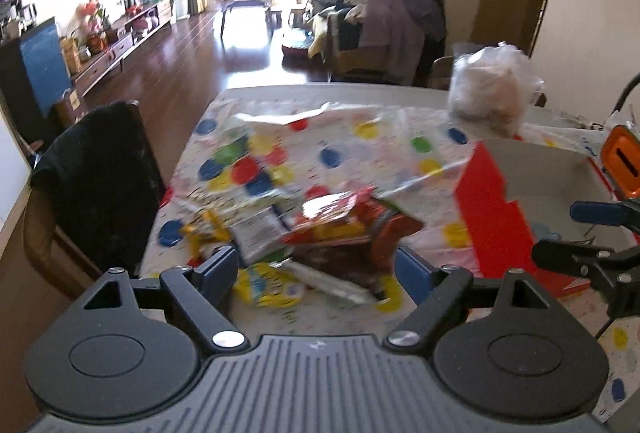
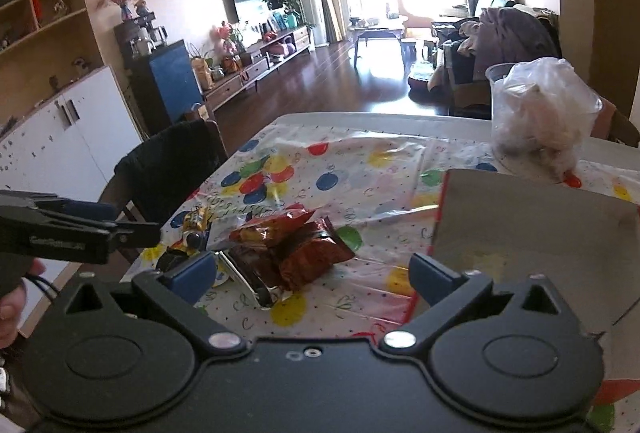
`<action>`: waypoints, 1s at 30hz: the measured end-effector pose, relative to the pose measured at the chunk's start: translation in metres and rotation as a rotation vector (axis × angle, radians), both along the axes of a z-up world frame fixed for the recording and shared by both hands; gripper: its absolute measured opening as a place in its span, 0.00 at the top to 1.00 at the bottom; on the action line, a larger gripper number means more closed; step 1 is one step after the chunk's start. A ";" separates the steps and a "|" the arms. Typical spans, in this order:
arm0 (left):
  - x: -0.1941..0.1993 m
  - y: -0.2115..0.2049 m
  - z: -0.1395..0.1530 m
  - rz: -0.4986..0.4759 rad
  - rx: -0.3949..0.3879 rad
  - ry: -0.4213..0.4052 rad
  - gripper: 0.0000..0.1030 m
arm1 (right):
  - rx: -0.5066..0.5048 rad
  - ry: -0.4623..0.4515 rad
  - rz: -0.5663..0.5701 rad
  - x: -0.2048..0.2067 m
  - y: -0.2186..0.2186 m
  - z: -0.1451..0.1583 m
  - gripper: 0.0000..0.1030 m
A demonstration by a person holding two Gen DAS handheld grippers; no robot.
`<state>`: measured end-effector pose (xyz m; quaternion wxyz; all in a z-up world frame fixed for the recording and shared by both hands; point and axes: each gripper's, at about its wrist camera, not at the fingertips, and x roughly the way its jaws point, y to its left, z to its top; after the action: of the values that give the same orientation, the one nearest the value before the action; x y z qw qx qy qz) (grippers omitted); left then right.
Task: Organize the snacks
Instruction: 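Move both open tools back to the snack pile, then grasp the black snack bar with the left tool while the right tool grasps a silver wrapper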
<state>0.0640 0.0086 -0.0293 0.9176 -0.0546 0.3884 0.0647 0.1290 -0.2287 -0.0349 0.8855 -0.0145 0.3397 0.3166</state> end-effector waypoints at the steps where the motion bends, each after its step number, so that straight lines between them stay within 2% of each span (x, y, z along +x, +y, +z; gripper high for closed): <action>1: -0.001 0.008 -0.003 0.004 0.000 0.008 0.17 | -0.006 0.007 -0.001 0.001 0.006 -0.002 0.00; 5: -0.006 0.033 -0.015 0.000 -0.007 0.038 0.17 | -0.033 0.006 -0.024 0.005 0.032 -0.013 0.00; 9: -0.004 0.054 -0.032 0.003 -0.010 0.071 0.17 | -0.067 0.006 0.004 0.015 0.058 -0.026 0.00; 12: 0.002 0.070 -0.050 0.005 -0.029 0.111 0.17 | -0.104 0.025 0.069 0.019 0.079 -0.038 0.00; 17: 0.009 0.090 -0.078 0.020 -0.053 0.176 0.17 | -0.192 0.005 0.196 0.016 0.114 -0.060 0.01; 23: 0.018 0.100 -0.101 0.007 -0.061 0.220 0.17 | -0.259 0.033 0.336 0.018 0.148 -0.081 0.07; 26: 0.022 0.103 -0.106 0.004 -0.073 0.231 0.17 | -0.284 0.041 0.370 0.023 0.159 -0.089 0.14; 30: 0.028 0.103 -0.111 -0.007 -0.069 0.235 0.17 | -0.318 0.050 0.393 0.034 0.170 -0.099 0.17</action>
<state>0.0918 0.1120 -0.1404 0.8636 -0.0766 0.4954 0.0540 0.1626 -0.0582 -0.1336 0.7851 -0.2114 0.3975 0.4254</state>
